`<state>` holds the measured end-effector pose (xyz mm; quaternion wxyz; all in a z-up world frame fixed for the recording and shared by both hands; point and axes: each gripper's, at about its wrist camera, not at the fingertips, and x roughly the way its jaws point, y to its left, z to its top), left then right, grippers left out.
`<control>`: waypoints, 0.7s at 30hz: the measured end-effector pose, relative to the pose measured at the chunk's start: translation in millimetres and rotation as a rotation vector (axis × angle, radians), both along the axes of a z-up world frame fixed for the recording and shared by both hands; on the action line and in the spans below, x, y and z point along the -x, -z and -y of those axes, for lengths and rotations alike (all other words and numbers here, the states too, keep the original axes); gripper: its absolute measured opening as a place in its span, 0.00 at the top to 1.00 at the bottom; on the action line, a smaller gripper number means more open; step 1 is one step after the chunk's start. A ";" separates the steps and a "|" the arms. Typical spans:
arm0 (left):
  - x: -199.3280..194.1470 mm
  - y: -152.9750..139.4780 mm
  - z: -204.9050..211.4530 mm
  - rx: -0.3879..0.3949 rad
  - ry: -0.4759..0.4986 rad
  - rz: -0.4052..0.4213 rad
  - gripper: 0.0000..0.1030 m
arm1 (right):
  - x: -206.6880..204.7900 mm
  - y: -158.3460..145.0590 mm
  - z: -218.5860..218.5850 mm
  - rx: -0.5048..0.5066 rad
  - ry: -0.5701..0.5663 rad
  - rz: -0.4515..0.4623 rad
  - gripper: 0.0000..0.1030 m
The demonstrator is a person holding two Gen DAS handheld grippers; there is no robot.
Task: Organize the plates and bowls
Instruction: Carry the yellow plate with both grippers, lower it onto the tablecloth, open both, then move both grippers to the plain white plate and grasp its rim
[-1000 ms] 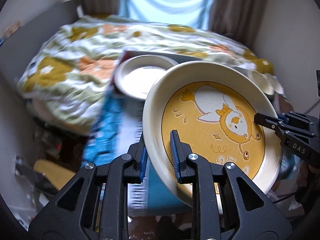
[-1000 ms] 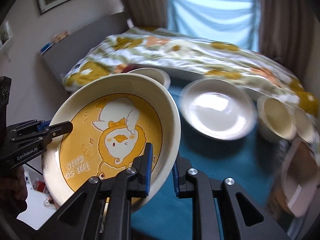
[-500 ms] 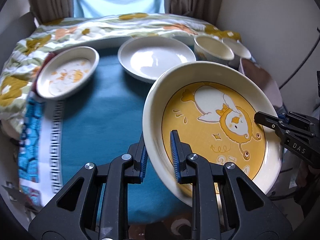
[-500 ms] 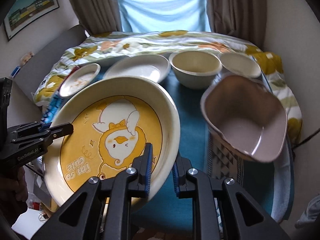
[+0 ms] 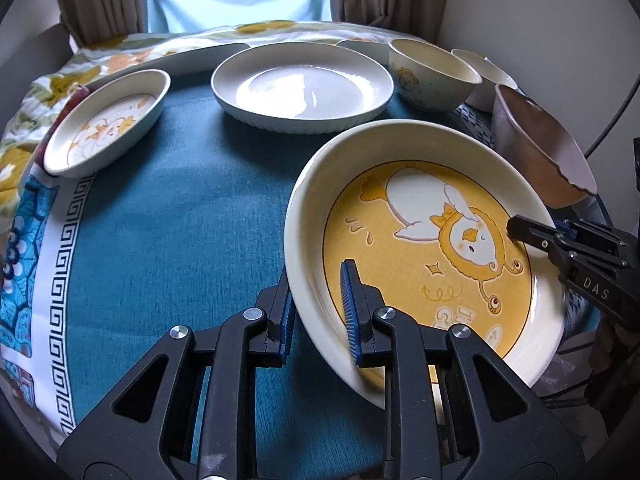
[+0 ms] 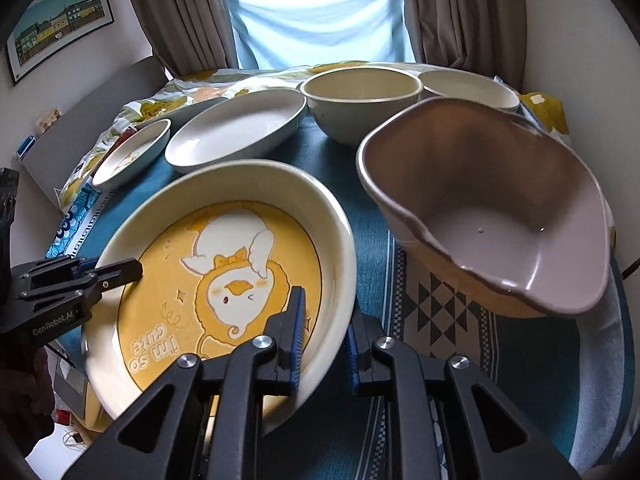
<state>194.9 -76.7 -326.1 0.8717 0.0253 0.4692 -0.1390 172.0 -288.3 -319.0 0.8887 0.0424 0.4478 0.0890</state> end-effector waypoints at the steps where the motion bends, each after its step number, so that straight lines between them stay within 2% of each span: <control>1: -0.1 0.4 -0.3 -0.001 -0.002 0.002 0.82 | 1.6 0.9 1.0 0.001 -0.003 0.004 0.84; 7: -0.1 -0.1 -0.2 -0.018 0.004 0.002 0.81 | 1.4 0.2 1.6 -0.007 -0.009 -0.007 0.84; 10: 0.9 -0.3 4.5 -0.049 0.018 0.010 0.74 | -0.5 -0.1 1.0 0.001 -0.001 -0.010 0.84; 12: 2.4 0.4 8.8 -0.087 0.020 0.022 0.51 | -3.1 0.3 1.0 0.000 0.006 -0.013 0.83; 13: 3.9 0.3 10.3 -0.103 0.022 0.032 0.33 | -3.7 0.1 0.5 0.002 0.012 -0.016 0.80; 14: 6.1 -1.1 10.5 -0.107 0.022 0.047 0.29 | -3.9 0.0 -0.1 0.010 0.018 -0.019 0.75; 15: 7.8 -2.9 10.1 -0.104 0.025 0.056 0.29 | -3.5 -0.2 -0.1 0.017 0.026 -0.019 0.72; 17: 9.2 -5.2 9.4 -0.107 0.024 0.060 0.29 | -0.7 -1.5 2.5 0.010 0.039 -0.011 0.56; 21: 13.9 -14.8 2.7 -0.110 0.003 0.047 0.29 | 9.4 -7.8 13.0 -0.021 0.077 -0.019 0.53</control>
